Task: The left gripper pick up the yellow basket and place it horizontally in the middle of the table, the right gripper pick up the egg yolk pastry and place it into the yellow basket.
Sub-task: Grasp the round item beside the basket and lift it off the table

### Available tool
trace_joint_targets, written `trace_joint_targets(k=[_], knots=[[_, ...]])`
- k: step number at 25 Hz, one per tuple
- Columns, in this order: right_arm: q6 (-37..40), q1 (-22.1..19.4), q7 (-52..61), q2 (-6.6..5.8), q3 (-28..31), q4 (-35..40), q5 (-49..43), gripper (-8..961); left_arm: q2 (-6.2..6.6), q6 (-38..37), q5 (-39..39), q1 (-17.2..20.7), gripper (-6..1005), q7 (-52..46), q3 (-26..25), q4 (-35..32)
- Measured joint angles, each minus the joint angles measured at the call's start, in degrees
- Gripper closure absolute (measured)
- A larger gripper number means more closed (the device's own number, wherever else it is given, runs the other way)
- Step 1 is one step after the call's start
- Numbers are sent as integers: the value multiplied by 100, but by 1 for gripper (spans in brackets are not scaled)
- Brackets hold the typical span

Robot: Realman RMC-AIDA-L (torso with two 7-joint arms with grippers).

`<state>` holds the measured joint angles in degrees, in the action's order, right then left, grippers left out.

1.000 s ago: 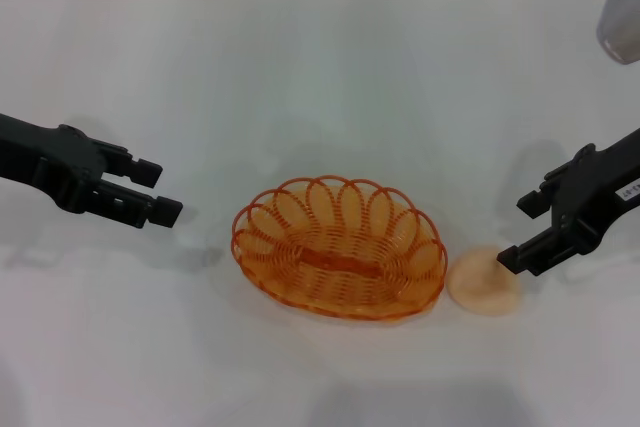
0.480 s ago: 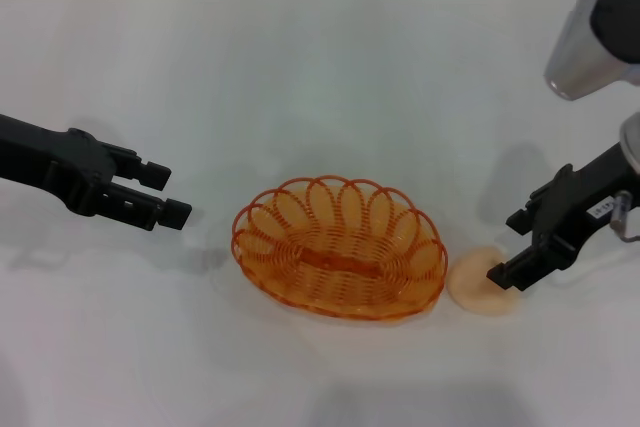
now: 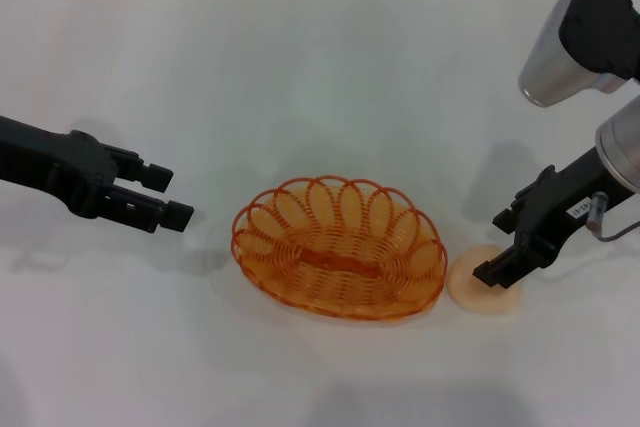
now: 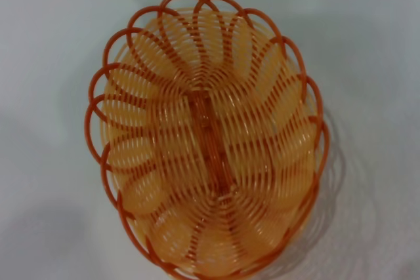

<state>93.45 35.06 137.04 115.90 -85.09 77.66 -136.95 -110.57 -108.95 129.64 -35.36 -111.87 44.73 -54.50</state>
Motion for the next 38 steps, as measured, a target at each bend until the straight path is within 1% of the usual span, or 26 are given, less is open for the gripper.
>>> trace_joint_targets(k=[12,18,24,28,34,38], knots=[[-73,7,-19,-22,-27,-172,-18,323,2,6,0,12,213,7,0,1],[-47,-9,-20,-13,-35,-173,-129,321,2,6,-20,41,213,8,0,1],[-16,2,-20,-8,-76,-191,-134,474,-3,5,-38,67,213,8,0,1],[-12,4,-17,-8,-127,-204,-147,479,-5,5,-41,74,212,8,0,1],[5,12,-14,-6,-167,-241,-149,550,-16,5,-45,73,213,8,0,1],[54,42,-9,-6,-193,-256,-137,580,-17,5,-45,73,212,8,0,1]])
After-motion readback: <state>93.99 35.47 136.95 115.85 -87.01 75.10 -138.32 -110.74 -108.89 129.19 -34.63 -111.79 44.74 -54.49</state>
